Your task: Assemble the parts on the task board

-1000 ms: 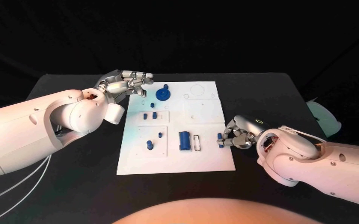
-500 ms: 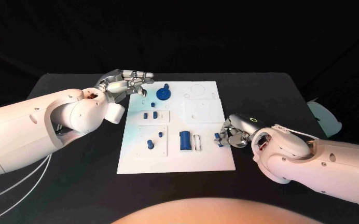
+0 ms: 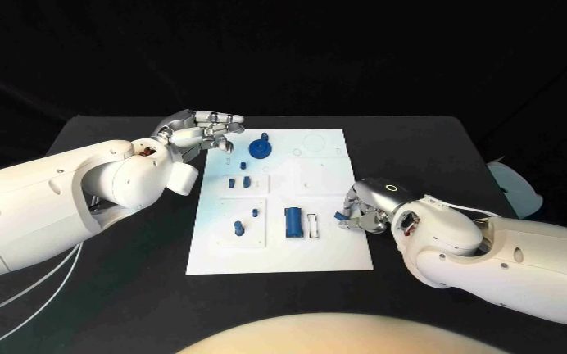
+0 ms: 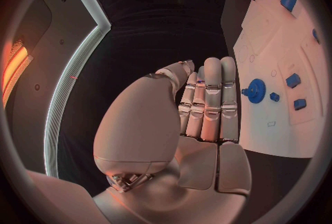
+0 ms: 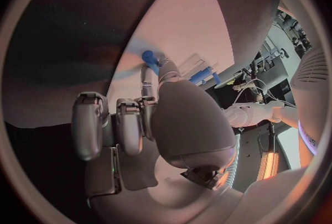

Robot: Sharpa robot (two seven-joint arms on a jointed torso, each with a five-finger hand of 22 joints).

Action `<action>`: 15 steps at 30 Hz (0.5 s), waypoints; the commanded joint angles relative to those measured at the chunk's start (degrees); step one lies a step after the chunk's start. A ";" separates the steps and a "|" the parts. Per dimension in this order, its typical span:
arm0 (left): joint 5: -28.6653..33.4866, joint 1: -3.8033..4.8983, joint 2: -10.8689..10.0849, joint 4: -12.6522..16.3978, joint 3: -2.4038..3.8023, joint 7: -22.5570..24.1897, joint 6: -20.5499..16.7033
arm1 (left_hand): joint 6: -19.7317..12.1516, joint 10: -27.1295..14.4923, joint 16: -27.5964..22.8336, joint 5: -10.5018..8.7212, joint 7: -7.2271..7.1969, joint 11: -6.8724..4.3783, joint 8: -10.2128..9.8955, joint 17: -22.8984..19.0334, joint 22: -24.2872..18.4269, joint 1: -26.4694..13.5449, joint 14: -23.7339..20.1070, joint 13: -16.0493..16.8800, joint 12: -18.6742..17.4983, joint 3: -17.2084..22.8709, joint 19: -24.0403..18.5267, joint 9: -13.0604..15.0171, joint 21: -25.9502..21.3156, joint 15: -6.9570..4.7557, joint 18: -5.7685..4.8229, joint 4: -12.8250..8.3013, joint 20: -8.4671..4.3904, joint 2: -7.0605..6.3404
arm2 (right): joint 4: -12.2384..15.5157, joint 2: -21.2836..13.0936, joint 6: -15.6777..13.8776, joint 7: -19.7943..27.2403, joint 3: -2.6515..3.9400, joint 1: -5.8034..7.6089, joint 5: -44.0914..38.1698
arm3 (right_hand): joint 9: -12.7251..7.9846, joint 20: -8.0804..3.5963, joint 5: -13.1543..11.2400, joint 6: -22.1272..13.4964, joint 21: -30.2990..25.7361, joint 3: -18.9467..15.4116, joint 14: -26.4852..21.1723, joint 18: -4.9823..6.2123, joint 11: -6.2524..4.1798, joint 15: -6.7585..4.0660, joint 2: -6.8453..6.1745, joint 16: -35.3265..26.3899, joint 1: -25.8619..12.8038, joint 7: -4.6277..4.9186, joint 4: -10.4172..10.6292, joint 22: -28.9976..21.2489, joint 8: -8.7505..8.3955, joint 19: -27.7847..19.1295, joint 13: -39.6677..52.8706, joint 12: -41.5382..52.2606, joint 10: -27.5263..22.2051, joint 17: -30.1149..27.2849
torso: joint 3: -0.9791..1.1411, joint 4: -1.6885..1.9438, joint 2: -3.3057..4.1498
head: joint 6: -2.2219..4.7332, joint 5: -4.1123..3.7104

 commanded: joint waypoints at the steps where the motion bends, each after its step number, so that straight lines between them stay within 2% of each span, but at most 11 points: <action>1: 0.13 0.04 0.01 0.20 0.04 0.12 0.96 | -0.23 -0.42 -0.26 0.22 -0.04 0.01 0.05 -0.07 -0.06 -0.27 -0.42 0.05 0.11 -0.28 0.15 -0.06 -0.21 0.05 0.77 0.00 0.16 0.36 | -0.62 0.19 5.85 -1.35 -0.69 -0.77 -2.51 | 0.19 -0.48 0.53 0.24 0.02 0.60 5.68 -0.68 -0.33 -0.28 0.38 -0.20 1.21 0.04 0.04 12.52 0.13 2.46 9.03 -0.39 2.64 13.36 | 0.00 -0.04 0.03 | 0.02 -0.05; 5: 0.13 0.04 -0.01 0.25 0.04 0.11 0.95 | -0.23 -0.42 -0.26 0.22 -0.04 0.01 0.05 -0.07 -0.06 -0.27 -0.42 0.05 0.11 -0.28 0.15 -0.06 -0.21 0.05 0.77 0.00 0.16 0.36 | -0.30 0.19 4.77 -1.54 -0.69 -0.78 -2.69 | 0.11 -0.51 4.67 0.43 0.13 2.00 5.70 -0.70 -0.41 -0.30 0.08 -0.17 1.08 0.00 0.55 12.55 -0.14 2.52 9.08 -0.42 2.63 13.44 | 0.01 -0.01 0.01 | 0.07 -0.08; 8: 0.13 0.04 -0.02 0.27 0.04 0.12 0.91 | -0.24 -0.45 -0.26 0.23 -0.04 0.01 0.05 -0.08 -0.07 -0.26 -0.42 0.05 0.12 -0.26 0.15 -0.07 -0.23 0.05 0.77 0.00 0.16 0.40 | 0.12 0.04 3.50 -1.70 -0.69 -0.78 -2.17 | 0.13 -0.62 7.78 0.60 0.29 3.17 5.73 -0.73 -0.60 -0.47 0.34 -0.12 1.30 -0.24 0.83 12.60 -0.20 2.59 9.17 -0.35 2.70 13.56 | 0.03 0.01 0.02 | 0.09 -0.03; 15: 0.13 0.04 -0.05 0.28 0.04 0.13 0.88 | -0.24 -0.45 -0.26 0.23 -0.04 0.01 0.05 -0.08 -0.07 -0.26 -0.42 0.05 0.12 -0.26 0.15 -0.07 -0.23 0.05 0.77 0.00 0.16 0.40 | 1.91 -0.58 -0.75 -1.89 -0.60 -0.37 1.85 | 0.32 -0.86 10.08 0.46 0.92 6.35 5.81 -0.85 -0.88 -0.71 1.14 0.04 1.93 -0.51 1.34 12.76 -0.30 2.84 9.37 -0.16 2.85 13.92 | 0.03 0.00 0.02 | 0.13 0.07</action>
